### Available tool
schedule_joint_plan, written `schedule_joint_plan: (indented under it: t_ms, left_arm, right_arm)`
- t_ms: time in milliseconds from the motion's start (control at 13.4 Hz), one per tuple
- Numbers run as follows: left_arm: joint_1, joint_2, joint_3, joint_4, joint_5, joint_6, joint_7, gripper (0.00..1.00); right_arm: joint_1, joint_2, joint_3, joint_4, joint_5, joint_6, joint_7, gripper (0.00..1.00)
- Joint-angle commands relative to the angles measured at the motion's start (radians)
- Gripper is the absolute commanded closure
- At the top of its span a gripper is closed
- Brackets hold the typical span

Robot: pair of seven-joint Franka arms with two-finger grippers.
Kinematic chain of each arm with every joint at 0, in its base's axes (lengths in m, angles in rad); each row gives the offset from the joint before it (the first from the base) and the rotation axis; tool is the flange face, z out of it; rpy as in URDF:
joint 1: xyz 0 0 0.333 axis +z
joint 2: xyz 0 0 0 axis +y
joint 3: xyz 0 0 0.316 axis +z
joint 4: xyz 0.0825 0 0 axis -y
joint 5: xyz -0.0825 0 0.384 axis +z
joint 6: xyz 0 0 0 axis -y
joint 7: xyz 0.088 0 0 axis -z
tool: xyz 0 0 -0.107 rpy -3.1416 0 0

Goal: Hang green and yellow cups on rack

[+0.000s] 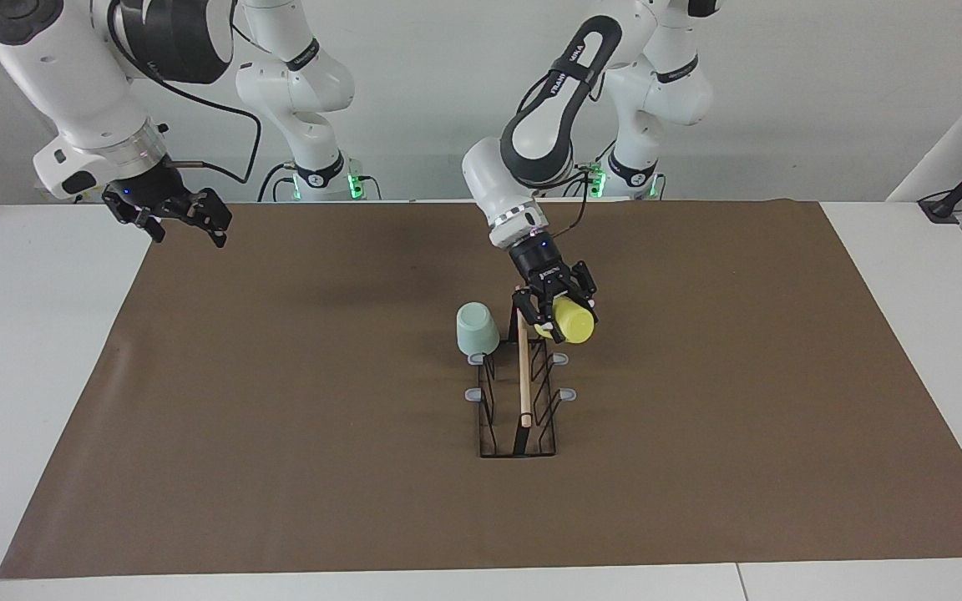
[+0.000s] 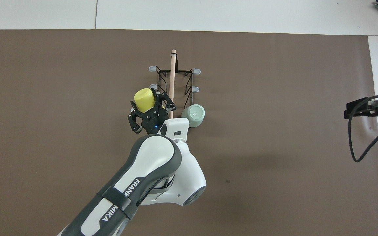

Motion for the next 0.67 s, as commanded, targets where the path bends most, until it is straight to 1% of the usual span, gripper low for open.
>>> schedule_joint_plan:
  t_ms: [0,149,298,373,447,522,596]
  left_arm:
    - [-0.025,-0.039,0.01,-0.004,-0.06,-0.022,0.018,0.0]
    - [-0.016,-0.059,0.01,0.005,-0.109,-0.018,0.105,0.0]
    - [0.004,-0.082,0.012,0.034,-0.23,-0.005,0.284,0.0]
    - [0.022,-0.089,0.012,0.05,-0.297,0.001,0.388,0.0]
    - [0.039,-0.103,0.012,0.067,-0.359,0.001,0.485,0.0]
    - [0.057,-0.115,0.012,0.082,-0.415,0.004,0.574,0.0]
    - [0.083,-0.122,0.012,0.097,-0.466,0.004,0.664,0.0]
  right_arm:
    - [-0.009,-0.003,0.012,0.002,0.011,-0.01,0.017,0.0]
    - [-0.001,-0.006,0.014,0.002,0.0,-0.01,0.028,0.0]
    - [-0.001,-0.004,0.018,0.021,0.0,-0.01,0.023,0.0]
    - [0.0,0.005,0.021,0.059,0.0,-0.036,0.023,0.0]
    - [0.003,0.006,0.026,0.071,0.003,-0.054,0.032,0.0]
    - [0.017,0.005,0.031,0.07,0.002,-0.053,0.052,0.0]
    - [0.054,0.005,0.032,0.067,-0.001,-0.048,0.078,0.0]
